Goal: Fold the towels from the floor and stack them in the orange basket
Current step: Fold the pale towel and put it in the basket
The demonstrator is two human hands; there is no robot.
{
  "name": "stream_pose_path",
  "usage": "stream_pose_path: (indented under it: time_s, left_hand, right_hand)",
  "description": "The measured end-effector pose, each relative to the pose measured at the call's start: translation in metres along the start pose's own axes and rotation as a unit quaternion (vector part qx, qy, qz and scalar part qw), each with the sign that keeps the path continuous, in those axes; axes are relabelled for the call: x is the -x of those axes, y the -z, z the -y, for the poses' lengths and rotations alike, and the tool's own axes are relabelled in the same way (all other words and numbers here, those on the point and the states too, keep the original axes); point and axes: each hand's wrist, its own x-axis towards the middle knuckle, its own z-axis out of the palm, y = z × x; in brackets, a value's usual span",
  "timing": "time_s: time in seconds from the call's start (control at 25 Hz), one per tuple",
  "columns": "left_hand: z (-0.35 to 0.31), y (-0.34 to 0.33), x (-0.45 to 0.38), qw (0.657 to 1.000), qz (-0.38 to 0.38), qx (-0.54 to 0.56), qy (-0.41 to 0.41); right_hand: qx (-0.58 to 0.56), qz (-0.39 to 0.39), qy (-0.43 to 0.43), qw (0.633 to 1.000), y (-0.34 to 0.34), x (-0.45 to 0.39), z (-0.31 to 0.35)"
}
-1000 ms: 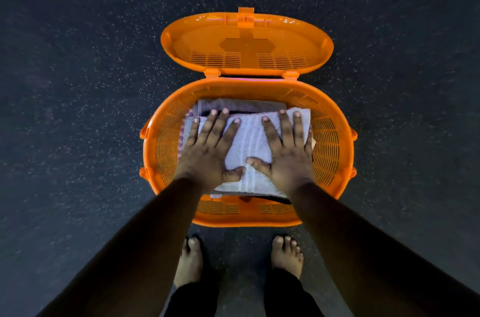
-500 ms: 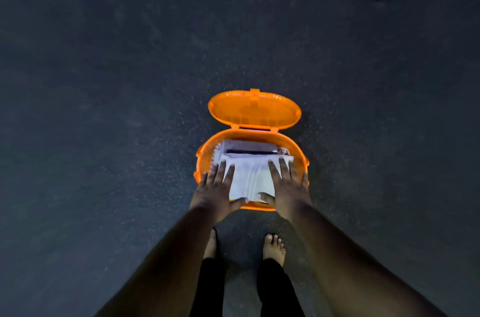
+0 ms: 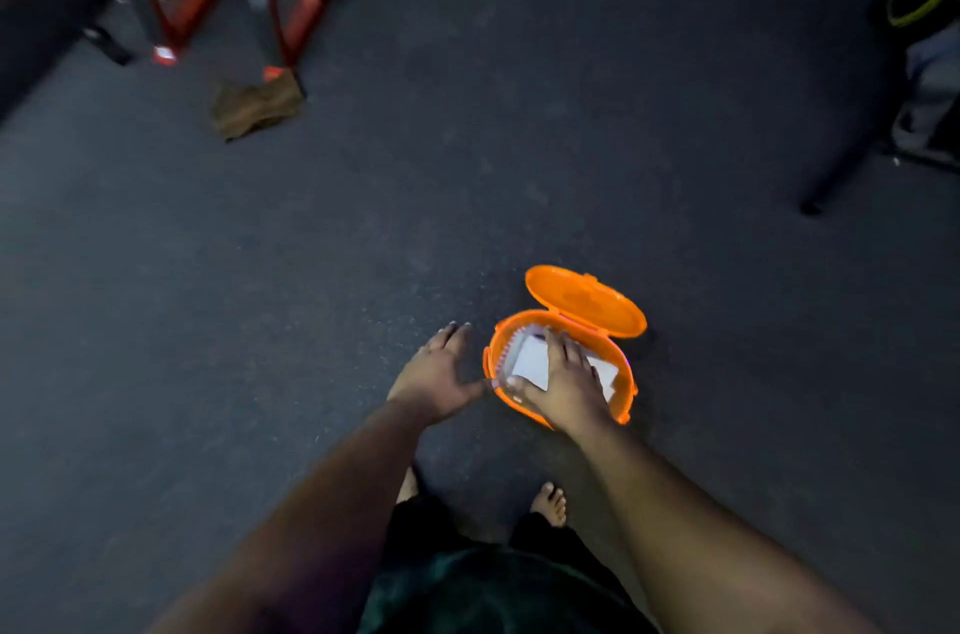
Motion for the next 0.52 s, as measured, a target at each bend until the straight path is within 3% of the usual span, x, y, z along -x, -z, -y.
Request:
stream_pose_path:
  time_s: [0.32,0.52]
  left_hand:
    - [0.134,0.144,0.04,0.987,-0.137,0.045,0.078]
    - [0.22,0.233,0.043,0.981,-0.168,0.031,0.096]
  right_hand:
    - [0.096,0.005,0.134,0.986,0.013,-0.056,0.201]
    - [0.112,0.003,0.177,0.978,0.002,-0.095,0.339]
